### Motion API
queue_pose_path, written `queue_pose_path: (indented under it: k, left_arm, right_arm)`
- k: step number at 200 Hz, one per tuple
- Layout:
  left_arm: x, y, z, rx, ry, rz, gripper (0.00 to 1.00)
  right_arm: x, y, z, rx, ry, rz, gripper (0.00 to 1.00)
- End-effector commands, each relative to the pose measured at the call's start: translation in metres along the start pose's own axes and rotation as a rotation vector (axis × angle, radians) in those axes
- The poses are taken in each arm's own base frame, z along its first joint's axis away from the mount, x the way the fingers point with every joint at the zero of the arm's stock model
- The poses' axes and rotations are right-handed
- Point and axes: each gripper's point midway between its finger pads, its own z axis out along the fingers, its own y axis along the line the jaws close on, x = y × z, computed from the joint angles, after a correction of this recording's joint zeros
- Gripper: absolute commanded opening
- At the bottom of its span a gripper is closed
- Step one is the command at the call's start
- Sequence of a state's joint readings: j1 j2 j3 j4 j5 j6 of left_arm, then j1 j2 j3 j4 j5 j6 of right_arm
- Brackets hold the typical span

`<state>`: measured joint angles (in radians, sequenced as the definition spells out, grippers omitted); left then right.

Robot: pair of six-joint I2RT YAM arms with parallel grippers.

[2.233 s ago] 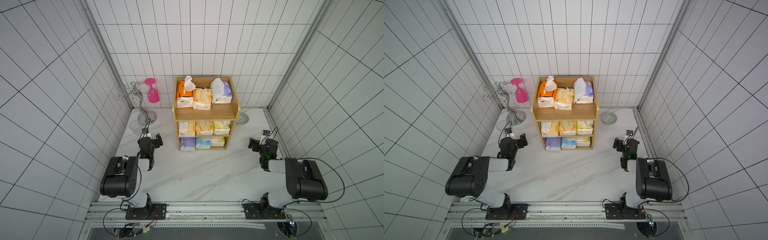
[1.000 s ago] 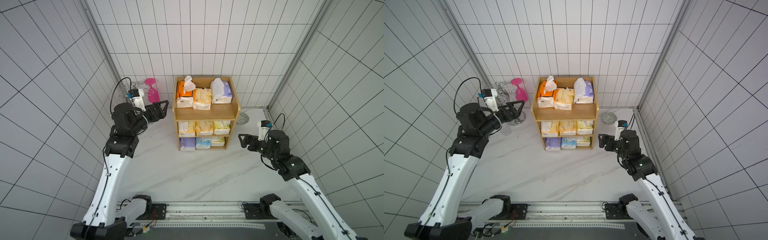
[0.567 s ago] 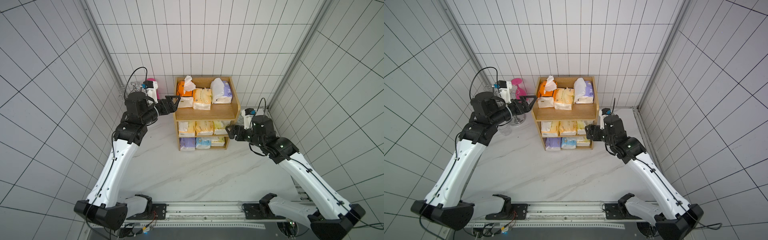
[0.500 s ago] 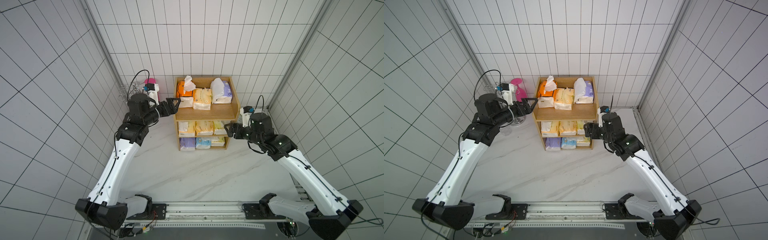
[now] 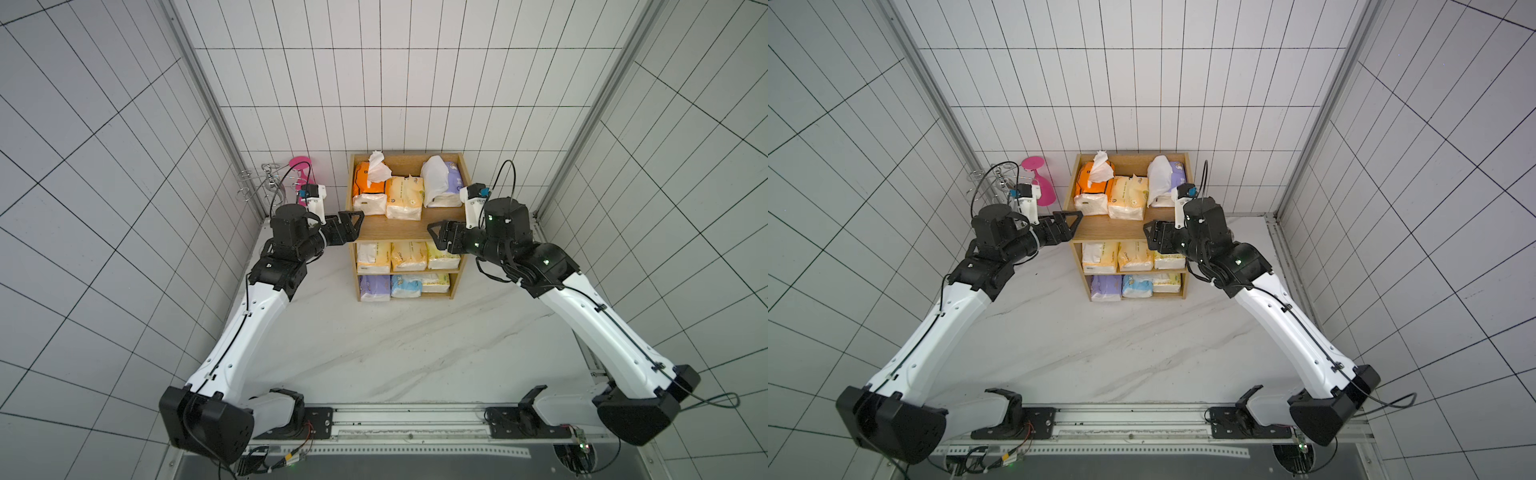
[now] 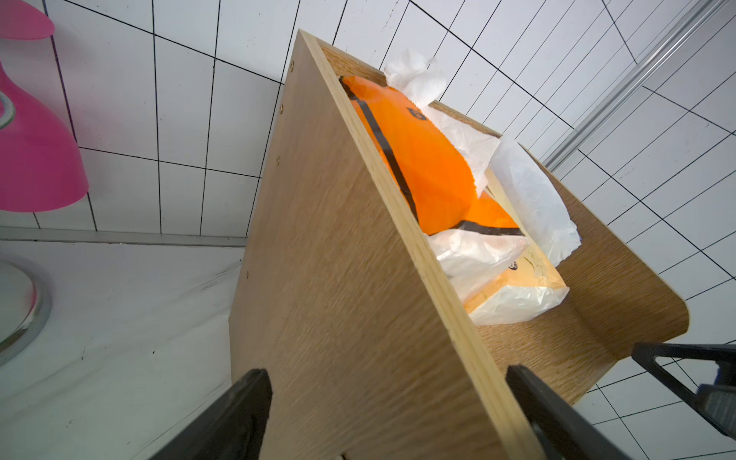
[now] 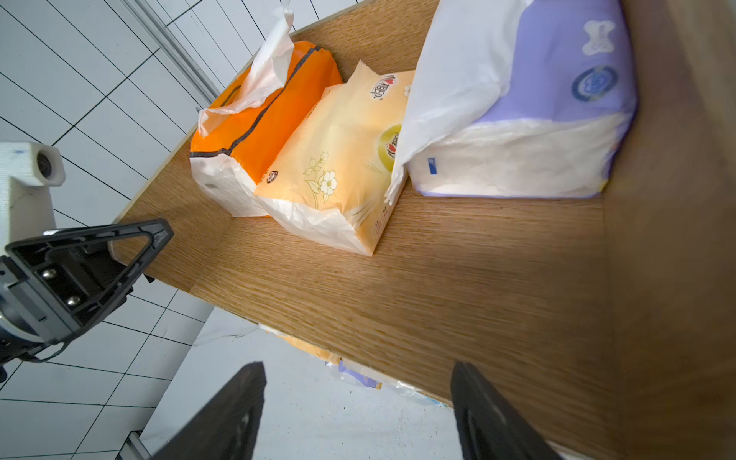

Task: Remove the tissue boxes from the shelf
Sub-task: Pick up a box of tissues from the shelf.

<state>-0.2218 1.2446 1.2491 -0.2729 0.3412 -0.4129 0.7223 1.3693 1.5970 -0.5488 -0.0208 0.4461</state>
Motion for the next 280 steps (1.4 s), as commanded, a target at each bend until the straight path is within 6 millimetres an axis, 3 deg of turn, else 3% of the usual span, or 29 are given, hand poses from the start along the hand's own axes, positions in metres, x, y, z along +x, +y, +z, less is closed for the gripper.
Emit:
queue_pose_path:
  k: [1, 48, 99, 143, 160, 181, 206, 239, 280]
  left_arm:
    - [-0.013, -0.011, -0.006, 0.076, -0.046, 0.034, 0.95]
    - [-0.019, 0.0, -0.019, 0.066, -0.086, 0.016, 0.95]
    - [-0.013, 0.001, -0.018, 0.091, -0.076, 0.008, 0.95]
    - [-0.008, 0.002, -0.017, 0.097, -0.07, 0.014, 0.95]
    - [-0.006, 0.002, -0.017, 0.096, -0.07, 0.015, 0.95]
    - [-0.006, 0.002, -0.018, 0.096, -0.074, 0.022, 0.95]
    - [-0.005, 0.004, -0.019, 0.088, -0.078, 0.027, 0.95]
    - [-0.006, 0.005, -0.02, 0.077, -0.085, 0.031, 0.95]
    - [-0.006, 0.01, -0.02, 0.054, -0.094, 0.04, 0.95]
  right_arm:
    - [-0.017, 0.01, 0.01, -0.008, -0.035, -0.005, 0.77]
    - [-0.027, 0.019, 0.038, -0.037, -0.052, 0.0, 0.75]
    - [-0.029, 0.032, 0.062, -0.08, -0.061, 0.0, 0.74]
    - [-0.026, 0.033, 0.076, -0.064, -0.062, -0.017, 0.6]
    - [-0.028, 0.034, 0.076, -0.063, -0.066, -0.027, 0.51]
    - [-0.031, 0.035, 0.071, -0.066, -0.077, -0.039, 0.29]
    - [-0.032, 0.037, 0.061, -0.067, -0.077, -0.051, 0.11]
    - [-0.027, 0.036, 0.042, -0.055, -0.073, -0.07, 0.0]
    - [-0.017, 0.032, 0.023, -0.063, -0.068, -0.072, 0.0]
